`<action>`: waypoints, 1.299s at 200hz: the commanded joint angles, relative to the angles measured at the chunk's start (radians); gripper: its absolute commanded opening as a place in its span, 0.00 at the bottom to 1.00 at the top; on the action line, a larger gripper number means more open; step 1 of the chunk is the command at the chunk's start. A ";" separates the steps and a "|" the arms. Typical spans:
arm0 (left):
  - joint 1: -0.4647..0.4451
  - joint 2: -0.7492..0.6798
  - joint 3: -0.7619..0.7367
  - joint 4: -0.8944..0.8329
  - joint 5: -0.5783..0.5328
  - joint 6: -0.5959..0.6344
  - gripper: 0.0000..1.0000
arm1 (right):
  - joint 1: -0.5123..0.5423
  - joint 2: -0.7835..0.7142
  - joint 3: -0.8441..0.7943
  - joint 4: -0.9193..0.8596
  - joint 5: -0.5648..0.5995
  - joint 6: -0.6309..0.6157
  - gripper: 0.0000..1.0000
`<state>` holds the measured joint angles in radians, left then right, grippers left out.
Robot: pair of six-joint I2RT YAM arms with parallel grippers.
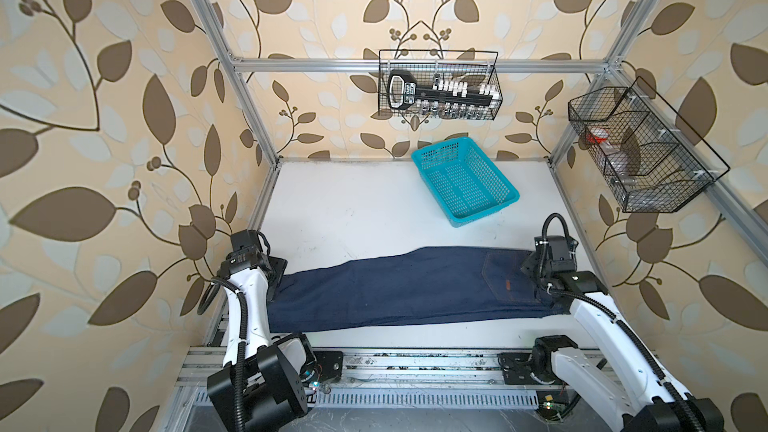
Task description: Fold and stack the trousers
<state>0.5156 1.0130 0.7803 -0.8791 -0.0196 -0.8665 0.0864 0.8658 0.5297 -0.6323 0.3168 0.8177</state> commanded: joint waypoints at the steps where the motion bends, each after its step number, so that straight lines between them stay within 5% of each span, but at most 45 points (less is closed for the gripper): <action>1: -0.011 -0.034 0.118 -0.072 -0.166 0.068 0.66 | 0.013 0.002 -0.049 0.034 -0.023 0.029 0.56; 33: -0.036 0.000 0.077 -0.020 -0.009 0.010 0.66 | 0.019 0.032 -0.074 0.108 -0.092 0.014 0.55; 73: -0.250 0.047 -0.013 0.047 0.012 -0.115 0.63 | 0.019 0.100 -0.105 0.104 -0.133 0.043 0.55; 111: -0.388 0.119 -0.126 0.132 0.048 -0.170 0.48 | -0.002 0.115 -0.137 0.083 -0.103 0.077 0.56; 143: -0.428 0.250 -0.175 0.214 0.059 -0.119 0.35 | -0.119 0.138 -0.157 0.109 -0.122 0.029 0.57; 192: -0.461 0.387 -0.157 0.321 0.090 -0.087 0.31 | -0.192 0.201 -0.135 0.186 -0.117 0.003 0.56; 260: -0.521 0.714 0.115 0.386 0.134 0.081 0.33 | -0.280 0.409 -0.001 0.251 -0.026 -0.103 0.57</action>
<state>0.0036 1.5906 0.8547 -0.6453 0.0978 -0.8909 -0.1509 1.2400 0.5220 -0.3759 0.2134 0.7769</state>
